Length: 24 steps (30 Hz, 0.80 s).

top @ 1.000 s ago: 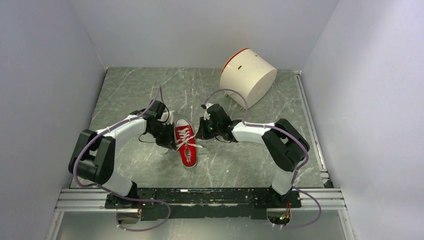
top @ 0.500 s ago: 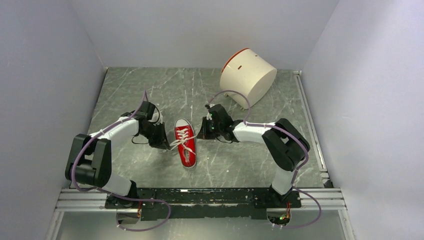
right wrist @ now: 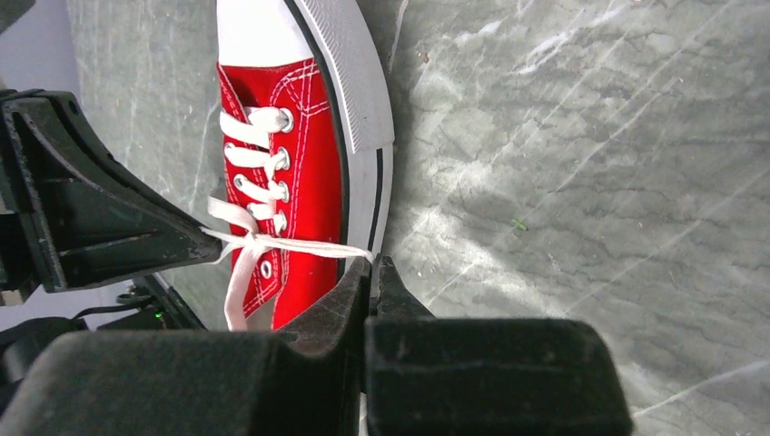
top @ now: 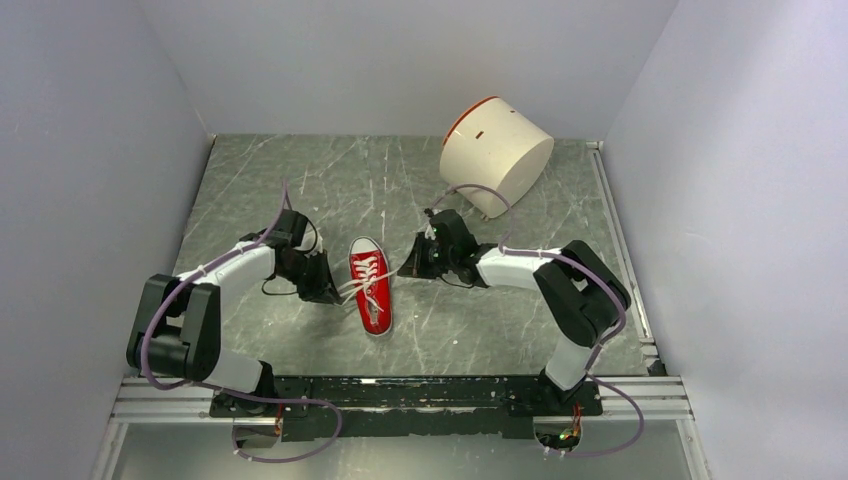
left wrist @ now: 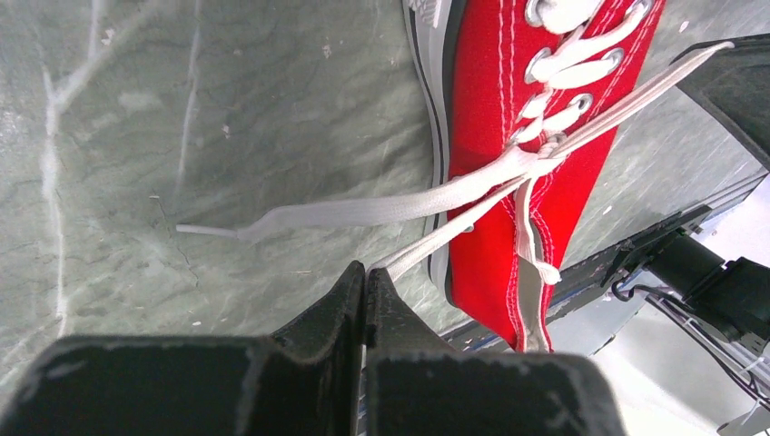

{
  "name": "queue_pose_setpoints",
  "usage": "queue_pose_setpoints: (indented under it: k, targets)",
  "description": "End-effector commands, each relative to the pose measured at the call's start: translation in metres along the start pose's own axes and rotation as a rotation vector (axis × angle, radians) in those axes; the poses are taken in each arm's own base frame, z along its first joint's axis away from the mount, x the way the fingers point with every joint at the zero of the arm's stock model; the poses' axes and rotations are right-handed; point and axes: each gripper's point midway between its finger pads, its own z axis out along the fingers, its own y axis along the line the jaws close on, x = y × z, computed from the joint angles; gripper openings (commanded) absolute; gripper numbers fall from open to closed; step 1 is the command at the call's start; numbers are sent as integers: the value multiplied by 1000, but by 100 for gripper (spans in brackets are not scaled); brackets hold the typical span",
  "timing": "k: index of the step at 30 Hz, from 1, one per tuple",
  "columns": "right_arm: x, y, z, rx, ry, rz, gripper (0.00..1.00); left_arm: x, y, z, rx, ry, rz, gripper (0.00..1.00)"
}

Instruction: Tie the shoes

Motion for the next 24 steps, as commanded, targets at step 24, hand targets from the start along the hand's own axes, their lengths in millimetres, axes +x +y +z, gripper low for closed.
queue_pose_setpoints:
  k: [24]
  targets:
    - [-34, -33, -22, 48, -74, -48, 0, 31, 9, -2, 27, 130, -2, 5]
